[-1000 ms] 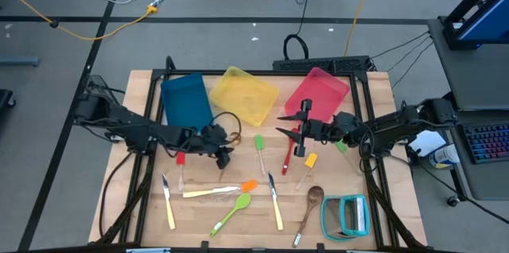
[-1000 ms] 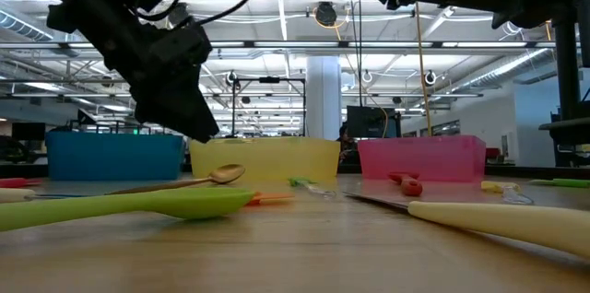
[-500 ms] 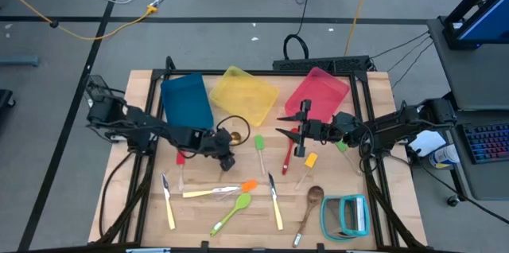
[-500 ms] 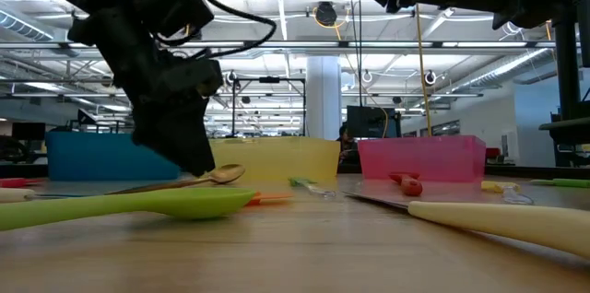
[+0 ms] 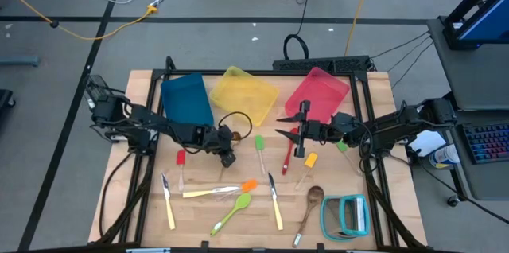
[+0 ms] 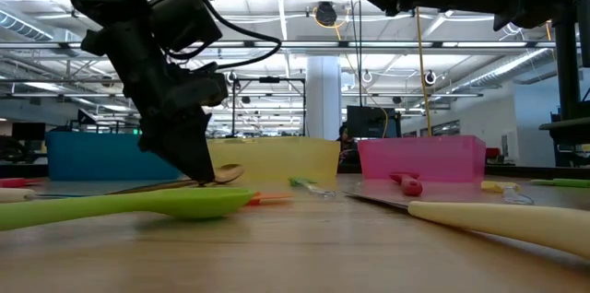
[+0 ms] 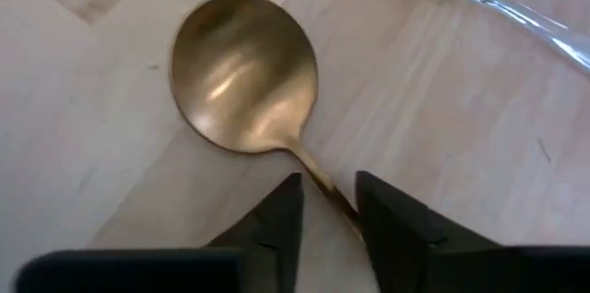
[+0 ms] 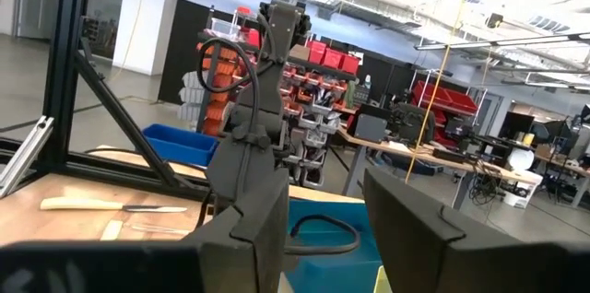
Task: Pick & Place Kitchen Items
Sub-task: Put the gold serving spoon into the blue bin
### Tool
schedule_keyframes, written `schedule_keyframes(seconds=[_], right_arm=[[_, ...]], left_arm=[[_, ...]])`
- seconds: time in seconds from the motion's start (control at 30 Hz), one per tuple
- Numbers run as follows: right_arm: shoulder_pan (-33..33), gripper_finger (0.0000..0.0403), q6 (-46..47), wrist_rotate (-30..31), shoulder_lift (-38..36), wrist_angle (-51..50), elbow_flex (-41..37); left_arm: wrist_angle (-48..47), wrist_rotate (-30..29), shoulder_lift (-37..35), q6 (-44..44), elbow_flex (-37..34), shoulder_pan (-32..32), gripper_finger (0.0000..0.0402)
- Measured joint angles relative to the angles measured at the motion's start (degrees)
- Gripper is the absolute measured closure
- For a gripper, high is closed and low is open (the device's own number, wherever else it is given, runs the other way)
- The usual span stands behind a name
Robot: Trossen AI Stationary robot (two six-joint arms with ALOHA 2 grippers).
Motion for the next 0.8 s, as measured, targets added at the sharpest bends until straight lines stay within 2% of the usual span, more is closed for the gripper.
schedule_keyframes(seconds=[0.2, 0.27, 0.43, 0.6, 0.8], right_arm=[[0.0, 0.0268, 0.0, 0.0, 0.0, 0.0, 0.0], [0.0, 0.0267, 0.0, 0.0, 0.0, 0.0, 0.0], [0.0, 0.0267, 0.0, 0.0, 0.0, 0.1, 0.0], [0.0, 0.0268, 0.0, 0.0, 0.0, 0.1, 0.0], [0.0, 0.0266, 0.0, 0.0, 0.0, 0.0, 0.0]], left_arm=[[-1.3, -1.1, 0.0, 1.3, 0.0, 0.9, 0.0388], [-1.1, -1.3, 0.0, 2.1, 0.0, 1.0, 0.0391], [-1.1, -1.4, 0.1, 3.2, -0.1, 1.0, 0.0370], [0.0, -1.4, -0.5, 4.6, -0.2, 1.0, 0.0392], [0.0, -1.7, -5.1, 7.2, -0.3, 0.6, 0.0387]])
